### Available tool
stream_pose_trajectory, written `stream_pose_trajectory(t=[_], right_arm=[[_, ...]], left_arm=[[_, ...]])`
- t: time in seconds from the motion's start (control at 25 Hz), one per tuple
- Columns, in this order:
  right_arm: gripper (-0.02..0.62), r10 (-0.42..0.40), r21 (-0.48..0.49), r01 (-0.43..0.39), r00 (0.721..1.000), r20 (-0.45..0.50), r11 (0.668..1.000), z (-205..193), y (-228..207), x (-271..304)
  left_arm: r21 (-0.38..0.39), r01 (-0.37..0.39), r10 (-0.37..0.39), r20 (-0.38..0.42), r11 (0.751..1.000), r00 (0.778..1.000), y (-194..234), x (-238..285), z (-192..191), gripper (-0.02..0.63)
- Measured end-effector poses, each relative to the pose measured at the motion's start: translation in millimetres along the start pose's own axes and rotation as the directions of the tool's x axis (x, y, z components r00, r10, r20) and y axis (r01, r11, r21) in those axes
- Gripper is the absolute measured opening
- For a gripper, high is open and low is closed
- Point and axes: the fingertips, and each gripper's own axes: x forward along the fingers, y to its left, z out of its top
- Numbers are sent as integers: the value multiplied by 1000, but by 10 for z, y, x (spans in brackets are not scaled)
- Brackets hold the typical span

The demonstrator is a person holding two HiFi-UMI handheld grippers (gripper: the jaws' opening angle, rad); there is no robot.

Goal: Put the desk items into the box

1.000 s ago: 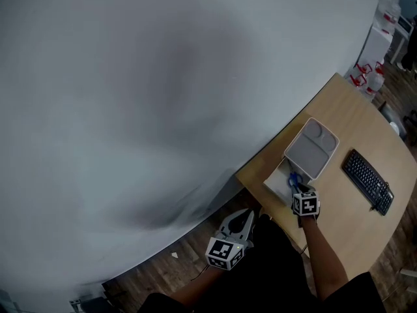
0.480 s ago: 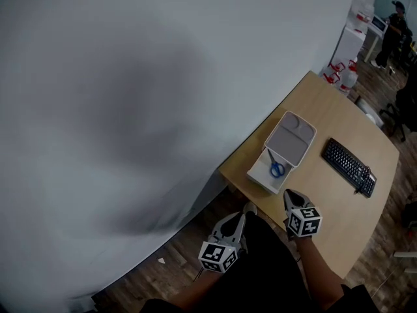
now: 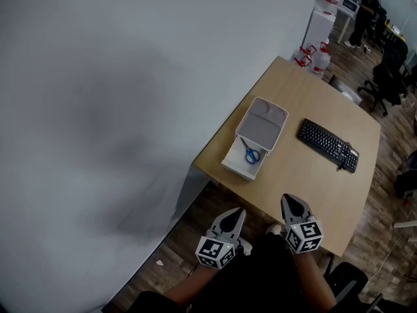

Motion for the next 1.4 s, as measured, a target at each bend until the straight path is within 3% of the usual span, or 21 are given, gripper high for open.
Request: stream_pose_trajectory(t=[0.16, 0.4, 0.68, 1.0, 1.4], right_arm=[[60, -78, 43, 76, 995, 55, 996, 28, -313, -475], [61, -245, 113, 234, 965, 95, 966, -13, -813, -1450], [60, -375, 170, 351, 916, 144, 921, -175, -1362, -2458], [60, -440, 190, 409, 883, 165, 893, -446, -1725, -3156], [60, -495, 149, 473, 848, 189, 868, -608, -1936, -3651]], left_arm=[[63, 109, -105, -59, 992, 993, -436, 304, -39, 17], [130, 265, -249, -124, 956, 961, -1430, 642, 5, 17], [181, 352, -316, -197, 918, 928, -2420, 844, -306, 17], [245, 360, -327, -166, 900, 930, -3099, 981, -497, 17], [269, 362, -342, -118, 892, 932, -3536, 1028, -615, 17]])
